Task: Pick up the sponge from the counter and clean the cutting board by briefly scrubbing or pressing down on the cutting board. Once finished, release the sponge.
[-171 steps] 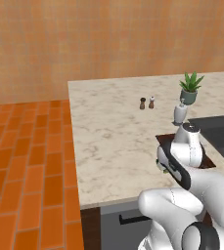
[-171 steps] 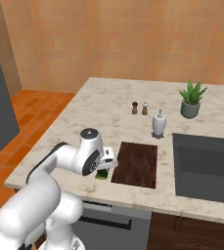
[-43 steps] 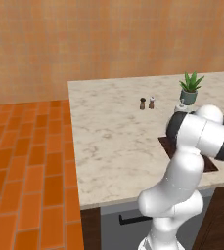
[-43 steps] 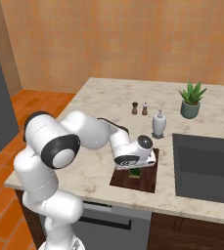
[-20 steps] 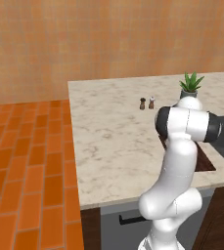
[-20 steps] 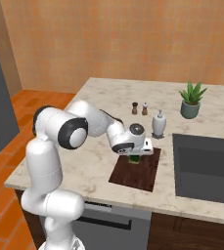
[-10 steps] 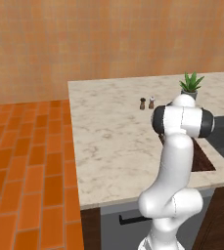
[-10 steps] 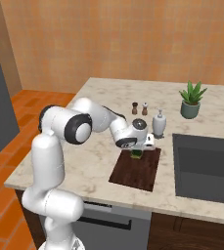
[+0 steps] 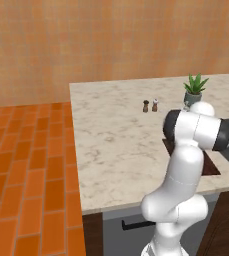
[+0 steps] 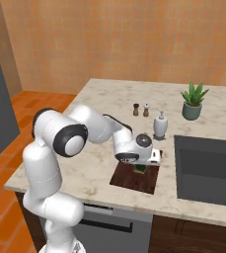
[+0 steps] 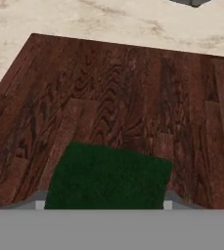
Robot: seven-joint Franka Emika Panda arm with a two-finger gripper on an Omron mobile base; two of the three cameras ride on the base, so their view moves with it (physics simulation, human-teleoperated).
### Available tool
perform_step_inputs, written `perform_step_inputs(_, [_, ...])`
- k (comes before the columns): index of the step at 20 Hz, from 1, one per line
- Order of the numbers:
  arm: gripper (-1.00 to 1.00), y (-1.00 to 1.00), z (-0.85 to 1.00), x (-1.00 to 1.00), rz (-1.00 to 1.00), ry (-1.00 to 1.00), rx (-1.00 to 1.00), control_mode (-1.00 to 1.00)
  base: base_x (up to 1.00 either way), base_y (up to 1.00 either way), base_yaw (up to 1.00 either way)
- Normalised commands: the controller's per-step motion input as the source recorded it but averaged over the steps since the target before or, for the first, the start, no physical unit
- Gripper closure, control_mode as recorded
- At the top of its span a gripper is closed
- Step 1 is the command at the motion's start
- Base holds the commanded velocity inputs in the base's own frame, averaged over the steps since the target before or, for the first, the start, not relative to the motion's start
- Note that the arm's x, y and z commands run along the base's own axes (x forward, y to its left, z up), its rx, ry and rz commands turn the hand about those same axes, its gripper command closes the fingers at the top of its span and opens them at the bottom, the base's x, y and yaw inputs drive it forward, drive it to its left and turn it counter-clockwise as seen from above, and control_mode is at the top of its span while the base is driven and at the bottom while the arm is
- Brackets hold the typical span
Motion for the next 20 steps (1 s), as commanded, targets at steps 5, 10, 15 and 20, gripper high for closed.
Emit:
perform_step_inputs(5, [1.0, -0.04, -0.12, -0.48, -0.05, 0.0, 0.0, -1.0, 0.0, 0.0, 0.0])
perform_step_inputs(10, [1.0, -0.15, -0.16, -0.49, 0.0, 0.0, 0.0, -1.0, 0.0, 0.0, 0.0])
perform_step_inputs(15, [1.0, -0.15, -0.23, -0.81, 0.0, 0.0, 0.0, -1.0, 0.0, 0.0, 0.0])
perform_step_inputs(20, [1.0, 0.0, -0.02, 0.22, 0.0, 0.0, 0.0, -1.0, 0.0, 0.0, 0.0])
